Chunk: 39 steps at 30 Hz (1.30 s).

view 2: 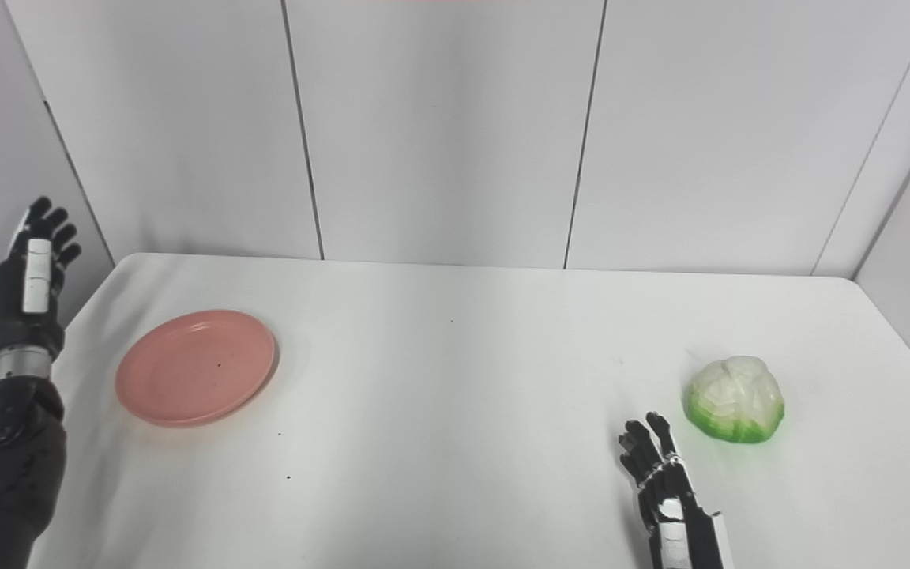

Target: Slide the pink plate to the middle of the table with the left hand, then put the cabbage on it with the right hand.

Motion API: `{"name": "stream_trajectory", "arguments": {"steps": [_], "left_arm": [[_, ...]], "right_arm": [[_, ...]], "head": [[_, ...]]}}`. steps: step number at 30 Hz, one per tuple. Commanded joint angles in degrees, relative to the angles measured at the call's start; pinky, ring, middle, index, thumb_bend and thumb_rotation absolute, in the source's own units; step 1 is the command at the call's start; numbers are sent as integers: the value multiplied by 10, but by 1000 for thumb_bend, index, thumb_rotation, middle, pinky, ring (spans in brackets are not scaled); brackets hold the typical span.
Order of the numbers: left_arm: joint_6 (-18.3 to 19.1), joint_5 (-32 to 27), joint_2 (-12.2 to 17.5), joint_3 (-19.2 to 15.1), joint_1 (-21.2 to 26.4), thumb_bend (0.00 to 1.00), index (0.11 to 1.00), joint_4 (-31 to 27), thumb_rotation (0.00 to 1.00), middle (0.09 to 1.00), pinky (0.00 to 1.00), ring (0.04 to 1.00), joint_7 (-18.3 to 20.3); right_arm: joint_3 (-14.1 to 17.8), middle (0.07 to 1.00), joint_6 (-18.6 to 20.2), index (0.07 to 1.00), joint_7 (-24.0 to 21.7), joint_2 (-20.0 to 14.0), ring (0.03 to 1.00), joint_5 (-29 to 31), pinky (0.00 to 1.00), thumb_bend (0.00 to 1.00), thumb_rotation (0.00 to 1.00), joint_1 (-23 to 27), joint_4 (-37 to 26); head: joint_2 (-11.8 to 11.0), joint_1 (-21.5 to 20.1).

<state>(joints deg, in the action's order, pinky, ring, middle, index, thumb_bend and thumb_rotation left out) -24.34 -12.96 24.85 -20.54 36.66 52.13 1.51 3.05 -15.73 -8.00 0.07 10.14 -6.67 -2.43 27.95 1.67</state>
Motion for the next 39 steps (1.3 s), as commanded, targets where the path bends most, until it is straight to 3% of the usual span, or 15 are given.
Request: {"name": "stream_trajectory", "arguments": {"steps": [1,6,12,16,22,31,36,39], "left_arm": [[-25,-17,23,-9,35,975,867,19,808,901,889,896,22],[-26,-34,21,-17,36,955,870,72,777,888,848,888,48],[-25,-35,16,-22,36,977,890,109,769,896,942,886,58],[-25,-40,11,-19,40,954,859,135,762,904,851,911,75],[-25,-40,-10,-10,33,904,865,118,795,919,842,931,71],[-13,-38,-27,19,21,972,878,94,780,932,794,925,93],[25,-37,-40,31,7,941,885,47,795,930,846,936,83],[72,-56,-44,26,1,923,879,13,785,928,862,947,92]], "right_arm": [[-4,899,37,931,6,-7,901,-6,926,863,952,-38,9],[-5,893,36,927,6,-6,898,-8,916,864,940,-41,3],[-6,898,46,928,4,-6,906,-3,928,860,941,-46,-11],[-4,896,50,931,5,-6,906,-4,925,855,939,-47,-17],[-5,897,54,939,3,-7,904,-5,926,849,944,-47,-23],[-9,896,62,939,5,-2,902,-10,925,858,939,-49,-36],[-13,889,68,933,13,2,892,-18,915,865,937,-49,-44],[-14,886,76,926,16,4,891,-15,917,865,923,-50,-49]], "head": [[3,-1],[9,-2],[19,-2],[24,-3],[31,-6],[37,-16],[41,-22],[43,-24]]}}
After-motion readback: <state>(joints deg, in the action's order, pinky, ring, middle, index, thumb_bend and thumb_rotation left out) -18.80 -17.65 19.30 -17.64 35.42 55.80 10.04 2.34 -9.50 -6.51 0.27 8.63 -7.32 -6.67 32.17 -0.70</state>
